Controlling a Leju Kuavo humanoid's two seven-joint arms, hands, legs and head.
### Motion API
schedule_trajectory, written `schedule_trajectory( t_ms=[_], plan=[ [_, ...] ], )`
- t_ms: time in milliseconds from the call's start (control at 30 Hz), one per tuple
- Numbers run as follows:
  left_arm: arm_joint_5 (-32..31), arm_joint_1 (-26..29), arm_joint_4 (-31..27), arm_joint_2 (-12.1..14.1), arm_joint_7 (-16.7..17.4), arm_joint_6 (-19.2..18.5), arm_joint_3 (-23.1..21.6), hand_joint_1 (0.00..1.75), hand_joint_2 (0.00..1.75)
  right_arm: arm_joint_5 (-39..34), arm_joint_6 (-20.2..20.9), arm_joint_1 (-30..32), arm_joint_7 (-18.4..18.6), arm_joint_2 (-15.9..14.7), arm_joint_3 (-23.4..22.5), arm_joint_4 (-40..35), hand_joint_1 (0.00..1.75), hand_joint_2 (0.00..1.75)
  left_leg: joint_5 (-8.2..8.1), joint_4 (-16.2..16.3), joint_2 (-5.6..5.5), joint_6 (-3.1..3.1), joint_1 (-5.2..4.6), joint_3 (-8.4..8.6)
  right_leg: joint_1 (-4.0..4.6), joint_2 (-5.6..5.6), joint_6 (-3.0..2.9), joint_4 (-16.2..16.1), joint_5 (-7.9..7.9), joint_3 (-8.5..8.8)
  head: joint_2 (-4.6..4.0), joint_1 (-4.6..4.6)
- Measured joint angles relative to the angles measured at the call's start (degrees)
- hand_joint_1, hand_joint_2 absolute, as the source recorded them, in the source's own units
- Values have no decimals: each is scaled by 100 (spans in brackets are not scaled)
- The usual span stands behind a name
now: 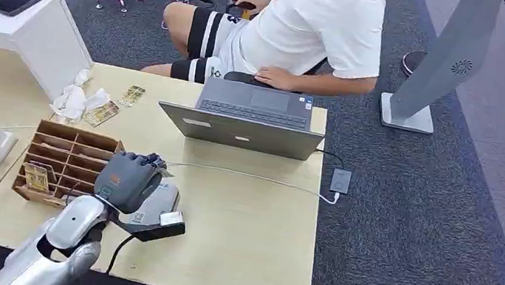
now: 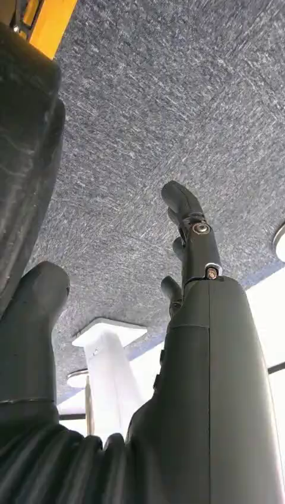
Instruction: Pass the card to the sensor for recognition and then transmit it.
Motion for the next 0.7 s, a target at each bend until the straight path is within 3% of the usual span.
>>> schedule_trajectory(
  t_ms=[500, 700],
  plan=[
    [175, 12, 426, 199, 232, -679, -153, 175, 175, 87, -9, 13, 15, 31, -2, -2, 0, 175, 0, 0, -1, 0, 0, -1, 0, 0, 0, 1, 0, 1, -2, 0],
    [208, 33, 553, 247, 271, -734, -216, 175, 175, 105, -9, 15, 26, 31, -4, -4, 0, 175, 0, 0, -3, 0, 0, 0, 0, -2, 0, 1, 0, 6, -2, 0]
  ],
)
